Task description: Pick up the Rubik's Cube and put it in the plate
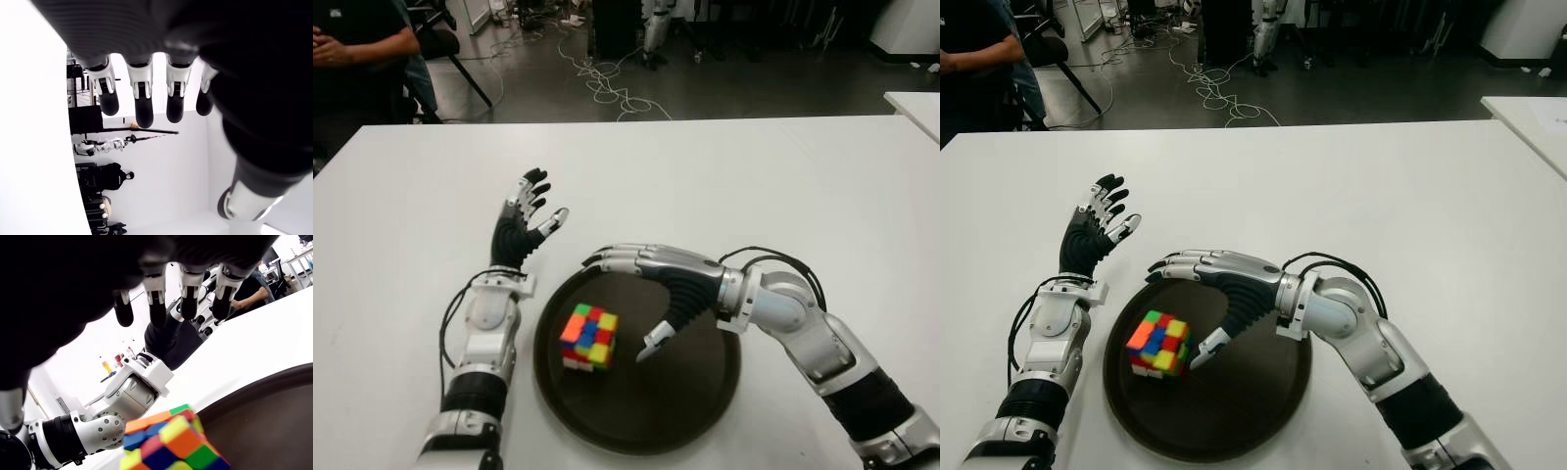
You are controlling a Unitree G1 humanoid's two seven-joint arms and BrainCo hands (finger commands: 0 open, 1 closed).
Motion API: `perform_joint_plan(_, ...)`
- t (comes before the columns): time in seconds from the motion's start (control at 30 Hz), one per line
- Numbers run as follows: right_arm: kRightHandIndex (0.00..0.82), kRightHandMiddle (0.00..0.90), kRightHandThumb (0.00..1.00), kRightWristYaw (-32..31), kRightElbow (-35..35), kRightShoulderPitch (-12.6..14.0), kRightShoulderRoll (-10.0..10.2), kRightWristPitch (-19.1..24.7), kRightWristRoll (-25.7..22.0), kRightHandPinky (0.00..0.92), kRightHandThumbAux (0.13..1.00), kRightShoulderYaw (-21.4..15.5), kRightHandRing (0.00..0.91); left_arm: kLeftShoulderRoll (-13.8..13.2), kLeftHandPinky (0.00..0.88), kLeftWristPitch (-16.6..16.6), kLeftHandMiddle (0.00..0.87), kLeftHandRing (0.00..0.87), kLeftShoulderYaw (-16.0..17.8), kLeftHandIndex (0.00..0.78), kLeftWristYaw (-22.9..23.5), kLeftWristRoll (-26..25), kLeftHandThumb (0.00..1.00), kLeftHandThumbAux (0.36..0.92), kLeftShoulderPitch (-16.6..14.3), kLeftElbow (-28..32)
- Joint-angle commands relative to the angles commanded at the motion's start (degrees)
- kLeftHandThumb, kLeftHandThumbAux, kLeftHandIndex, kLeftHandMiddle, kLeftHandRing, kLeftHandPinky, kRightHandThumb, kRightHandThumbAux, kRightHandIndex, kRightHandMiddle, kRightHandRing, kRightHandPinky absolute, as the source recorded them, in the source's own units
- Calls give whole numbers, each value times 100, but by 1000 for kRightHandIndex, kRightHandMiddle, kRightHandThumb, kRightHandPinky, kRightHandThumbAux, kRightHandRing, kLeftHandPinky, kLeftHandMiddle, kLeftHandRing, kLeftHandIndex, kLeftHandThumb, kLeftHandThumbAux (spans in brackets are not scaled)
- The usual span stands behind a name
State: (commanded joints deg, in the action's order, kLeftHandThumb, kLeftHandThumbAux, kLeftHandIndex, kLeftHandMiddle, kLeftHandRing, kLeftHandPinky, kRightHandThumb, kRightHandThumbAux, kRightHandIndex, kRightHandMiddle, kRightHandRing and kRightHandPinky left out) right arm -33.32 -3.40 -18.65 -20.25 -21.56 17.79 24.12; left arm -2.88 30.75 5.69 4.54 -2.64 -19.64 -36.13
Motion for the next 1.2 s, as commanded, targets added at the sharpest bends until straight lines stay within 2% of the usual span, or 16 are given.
perform_joint_plan(0.1,0,0,0,-7,23,-32,-39,-29,-41,0,499,-39,0,13,90,-27,139,109,1,67,-23,8,50,756,2,11)
perform_joint_plan(0.17,0,0,0,-106,62,-158,-202,-94,-304,0,499,-263,0,29,90,-61,138,108,5,67,-24,-14,49,754,-16,-6)
perform_joint_plan(0.23,0,0,0,-108,88,-233,-269,-146,-527,0,499,-477,0,39,91,-104,138,109,13,67,-16,-46,50,754,-30,-8)
perform_joint_plan(0.43,0,0,0,-102,183,-297,-316,-184,-1223,0,505,-1017,0,45,98,-171,159,127,10,88,-72,-20,58,737,-46,1)
perform_joint_plan(0.47,0,0,0,75,184,-233,-180,-14,-1525,0,506,-1269,0,48,97,-175,161,128,-5,89,-143,46,59,735,-46,13)
perform_joint_plan(0.53,0,0,0,285,196,-161,-9,185,-1861,0,538,-1552,0,51,98,-177,159,128,-25,89,-228,121,59,728,-55,14)
perform_joint_plan(0.57,0,0,0,802,524,-227,234,-76,-1809,0,543,-1810,0,43,98,-160,159,128,-44,89,-290,188,59,727,-61,16)
perform_joint_plan(0.63,17,34,0,1628,1047,-392,586,-555,-1569,30,640,-2136,25,32,117,-136,163,138,-69,89,-373,281,60,730,-70,20)
perform_joint_plan(0.7,34,61,0,2079,1314,-501,757,-817,-1389,55,687,-2269,49,28,126,-128,166,144,-82,90,-421,329,60,731,-75,26)
perform_joint_plan(0.73,41,71,0,2459,1601,-587,839,-1087,-1176,64,705,-2348,58,26,130,-118,167,146,-89,90,-452,359,59,731,-76,26)
perform_joint_plan(0.8,64,112,37,3423,2368,-824,920,-1727,-611,100,733,-2521,98,20,128,-100,173,151,-103,95,-518,424,59,731,-71,41)
perform_joint_plan(0.87,82,144,66,4417,3214,-1186,863,-2171,-70,123,746,-2610,129,8,124,-87,175,152,-107,96,-561,470,59,730,-70,38)
perform_joint_plan(0.93,115,184,96,5268,4673,-1634,607,-2313,110,166,757,-2602,177,-40,119,-15,171,149,-76,93,-568,479,58,728,-123,-137)
perform_joint_plan(1.0,140,207,107,5322,5010,-1579,586,-2099,-89,206,760,-2700,209,-44,119,30,168,148,-68,92,-589,490,57,727,-136,-185)
perform_joint_plan(1.1,162,230,128,4588,4732,-1398,840,-1510,-886,257,762,-2905,244,-38,117,63,164,146,-54,91,-596,482,54,724,-148,-221)
perform_joint_plan(1.2,167,238,166,4039,4540,-1400,1100,-1077,-1629,289,760,-3074,264,-39,119,91,160,142,-35,90,-596,468,52,723,-162,-263)
